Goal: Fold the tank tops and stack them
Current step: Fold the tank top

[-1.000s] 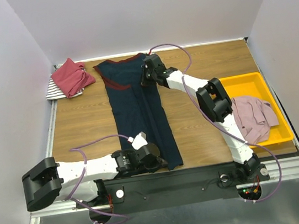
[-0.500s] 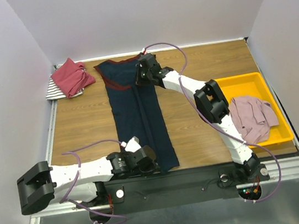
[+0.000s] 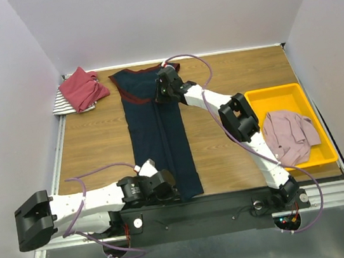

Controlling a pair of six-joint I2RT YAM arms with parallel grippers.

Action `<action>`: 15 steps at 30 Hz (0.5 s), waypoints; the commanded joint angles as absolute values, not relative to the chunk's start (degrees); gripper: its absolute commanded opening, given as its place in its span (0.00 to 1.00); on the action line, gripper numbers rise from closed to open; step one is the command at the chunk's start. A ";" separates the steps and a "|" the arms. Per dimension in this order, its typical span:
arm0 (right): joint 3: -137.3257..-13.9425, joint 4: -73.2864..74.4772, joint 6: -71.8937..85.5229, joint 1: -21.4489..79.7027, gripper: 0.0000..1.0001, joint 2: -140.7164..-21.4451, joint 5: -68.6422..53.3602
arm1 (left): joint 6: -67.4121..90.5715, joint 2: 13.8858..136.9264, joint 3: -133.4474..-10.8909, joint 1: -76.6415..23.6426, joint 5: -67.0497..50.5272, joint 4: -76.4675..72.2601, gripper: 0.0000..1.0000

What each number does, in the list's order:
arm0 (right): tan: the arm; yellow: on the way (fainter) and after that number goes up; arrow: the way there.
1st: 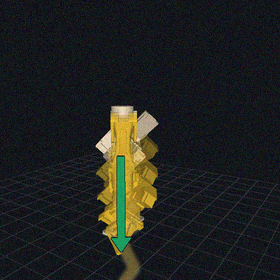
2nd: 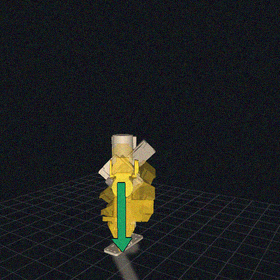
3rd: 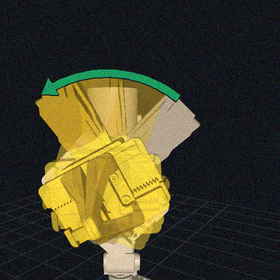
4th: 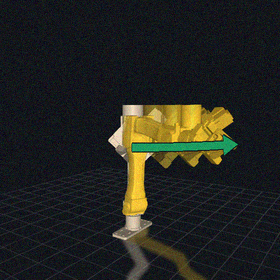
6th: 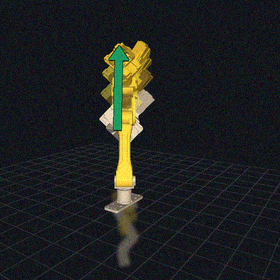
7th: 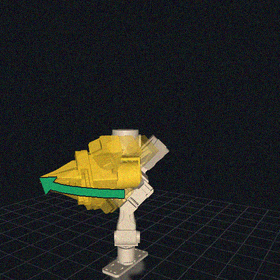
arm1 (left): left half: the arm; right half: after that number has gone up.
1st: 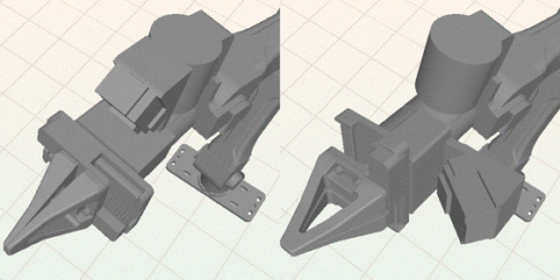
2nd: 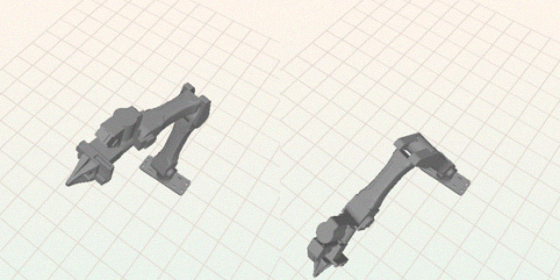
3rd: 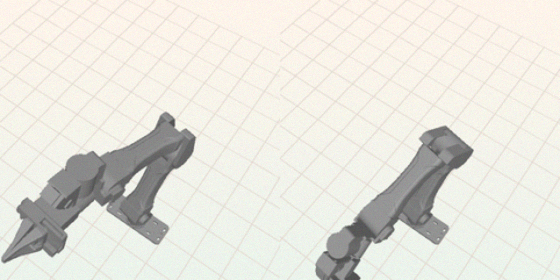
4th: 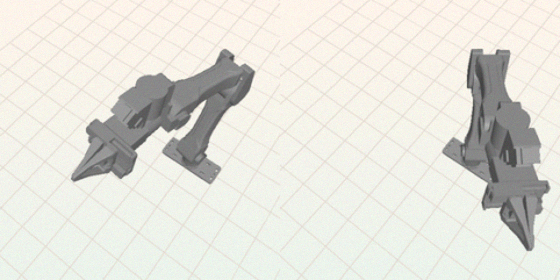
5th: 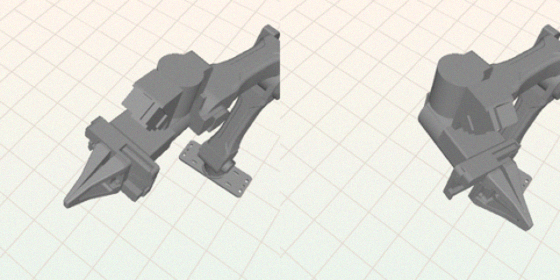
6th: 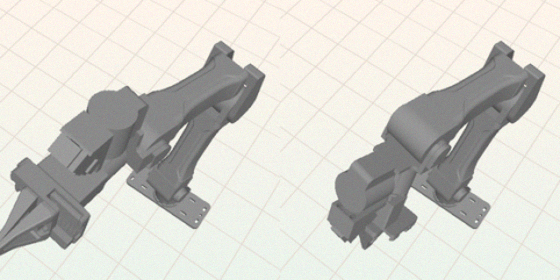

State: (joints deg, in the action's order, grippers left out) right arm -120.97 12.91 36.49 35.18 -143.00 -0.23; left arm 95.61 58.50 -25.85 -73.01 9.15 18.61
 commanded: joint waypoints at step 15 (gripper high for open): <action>-127.79 6.94 37.35 35.33 0.49 -143.97 -3.60 | 96.77 51.86 -31.02 -73.65 16.08 33.04 0.33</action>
